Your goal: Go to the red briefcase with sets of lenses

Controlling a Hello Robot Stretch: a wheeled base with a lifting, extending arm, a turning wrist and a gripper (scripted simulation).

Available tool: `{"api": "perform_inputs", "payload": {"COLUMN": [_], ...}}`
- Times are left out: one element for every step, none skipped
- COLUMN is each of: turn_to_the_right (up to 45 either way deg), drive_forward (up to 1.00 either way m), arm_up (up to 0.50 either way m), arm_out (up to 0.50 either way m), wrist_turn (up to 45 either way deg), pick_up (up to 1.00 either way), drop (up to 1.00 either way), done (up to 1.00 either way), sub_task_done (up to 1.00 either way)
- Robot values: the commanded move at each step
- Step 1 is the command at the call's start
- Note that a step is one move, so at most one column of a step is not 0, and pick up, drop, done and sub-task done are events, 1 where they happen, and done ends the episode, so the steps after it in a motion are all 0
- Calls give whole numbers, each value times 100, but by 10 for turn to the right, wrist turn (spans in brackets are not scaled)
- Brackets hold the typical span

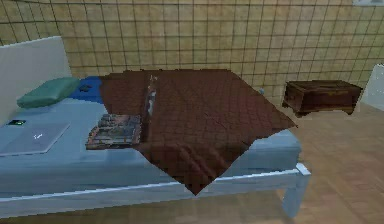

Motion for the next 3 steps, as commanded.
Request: {"api": "perform_inputs", "payload": {"turn_to_the_right": [0, -270, 0], "drive_forward": [40, 0, 0], "arm_up": [0, 0, 0], "arm_out": [0, 0, 0], "wrist_turn": [0, 0, 0], "pick_up": [0, 0, 0], "drop": [0, 0, 0], "done": [0, 0, 100], "sub_task_done": [0, 0, 0]}}
